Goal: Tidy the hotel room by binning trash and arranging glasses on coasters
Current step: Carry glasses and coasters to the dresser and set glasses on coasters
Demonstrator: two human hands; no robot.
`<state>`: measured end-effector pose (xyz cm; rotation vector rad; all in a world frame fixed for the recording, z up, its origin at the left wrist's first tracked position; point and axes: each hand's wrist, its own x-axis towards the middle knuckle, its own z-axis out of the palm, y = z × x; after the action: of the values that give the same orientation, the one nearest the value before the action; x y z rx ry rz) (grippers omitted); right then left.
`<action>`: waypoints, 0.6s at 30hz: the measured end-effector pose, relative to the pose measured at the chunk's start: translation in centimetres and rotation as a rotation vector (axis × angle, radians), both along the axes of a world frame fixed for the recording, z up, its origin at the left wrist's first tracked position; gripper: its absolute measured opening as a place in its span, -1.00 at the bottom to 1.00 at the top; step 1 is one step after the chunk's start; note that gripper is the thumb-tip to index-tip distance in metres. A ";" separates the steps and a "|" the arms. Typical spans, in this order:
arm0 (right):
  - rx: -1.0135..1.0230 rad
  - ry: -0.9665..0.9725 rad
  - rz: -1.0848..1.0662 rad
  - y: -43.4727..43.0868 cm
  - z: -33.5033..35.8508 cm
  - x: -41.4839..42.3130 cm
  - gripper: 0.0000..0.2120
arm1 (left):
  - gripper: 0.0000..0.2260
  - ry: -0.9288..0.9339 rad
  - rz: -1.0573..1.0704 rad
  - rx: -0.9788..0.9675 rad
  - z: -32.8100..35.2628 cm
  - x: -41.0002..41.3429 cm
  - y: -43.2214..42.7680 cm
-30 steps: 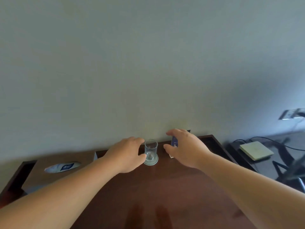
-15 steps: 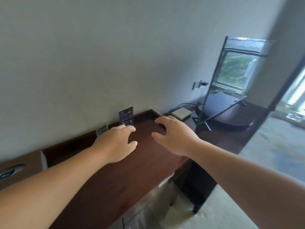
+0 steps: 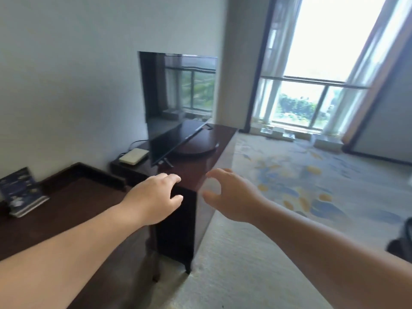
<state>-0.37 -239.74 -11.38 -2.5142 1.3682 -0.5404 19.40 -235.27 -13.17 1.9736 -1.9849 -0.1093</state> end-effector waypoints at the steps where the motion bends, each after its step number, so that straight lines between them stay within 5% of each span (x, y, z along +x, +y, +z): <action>1: 0.002 -0.001 -0.035 -0.2 -0.1 -2.4 -0.49 | -0.54 -0.005 -0.041 0.002 -0.2 -2.5 -1.0; 10: 0.041 0.002 -0.379 -0.1 -0.8 -21.4 -0.50 | -0.52 -0.004 -0.368 0.019 -1.4 -21.0 -7.2; 18: 0.100 -0.040 -0.597 1.5 -1.7 -30.1 -0.48 | -0.51 -0.066 -0.619 0.035 -2.1 -30.8 -11.3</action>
<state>-30.45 -238.24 -13.05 -1.9793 2.0742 -0.5996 -11.39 -246.53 -15.26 1.3265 -2.5817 -0.2271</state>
